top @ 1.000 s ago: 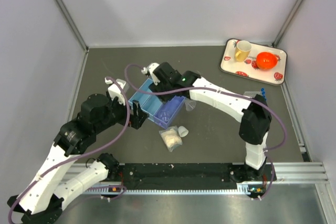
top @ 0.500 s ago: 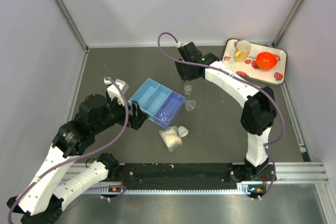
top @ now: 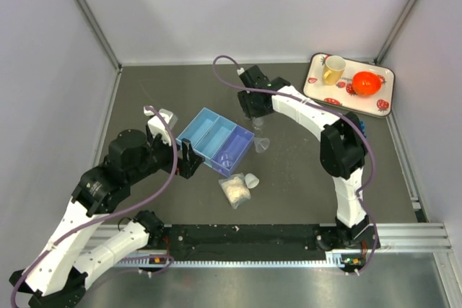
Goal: Organize the chemistry lab equipment
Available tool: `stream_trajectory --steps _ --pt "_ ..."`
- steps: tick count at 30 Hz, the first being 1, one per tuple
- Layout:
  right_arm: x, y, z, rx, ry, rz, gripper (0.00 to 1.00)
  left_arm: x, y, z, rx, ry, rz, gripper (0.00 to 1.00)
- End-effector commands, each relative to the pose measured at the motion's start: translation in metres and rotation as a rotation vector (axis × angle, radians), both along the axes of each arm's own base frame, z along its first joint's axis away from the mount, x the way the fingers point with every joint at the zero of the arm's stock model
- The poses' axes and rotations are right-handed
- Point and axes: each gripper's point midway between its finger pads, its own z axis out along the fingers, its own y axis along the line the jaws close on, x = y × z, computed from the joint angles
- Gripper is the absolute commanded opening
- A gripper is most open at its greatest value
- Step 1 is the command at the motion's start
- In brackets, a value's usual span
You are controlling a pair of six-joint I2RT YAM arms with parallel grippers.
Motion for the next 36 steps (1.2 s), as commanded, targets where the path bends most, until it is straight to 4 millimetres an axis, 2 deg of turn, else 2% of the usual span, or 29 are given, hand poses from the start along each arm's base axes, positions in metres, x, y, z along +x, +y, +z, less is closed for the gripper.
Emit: stream_trajectory --steps 1,19,26,34,36 --pt "0.005 -0.001 -0.004 0.000 -0.001 -0.026 0.63 0.005 0.000 0.007 -0.004 -0.040 0.003 0.99" --pt "-0.007 -0.010 -0.047 -0.058 0.085 -0.036 0.65 0.005 0.000 0.005 0.000 -0.042 0.001 0.99" --pt "-0.011 -0.013 -0.056 -0.073 0.099 -0.038 0.64 0.005 0.000 0.006 -0.002 -0.045 0.001 0.99" --pt "-0.008 -0.010 -0.055 -0.063 0.091 -0.037 0.60 0.004 0.001 0.006 0.002 -0.043 0.002 0.99" --pt "-0.007 -0.010 -0.054 -0.059 0.090 -0.038 0.55 0.005 0.002 0.006 0.001 -0.045 0.005 0.99"
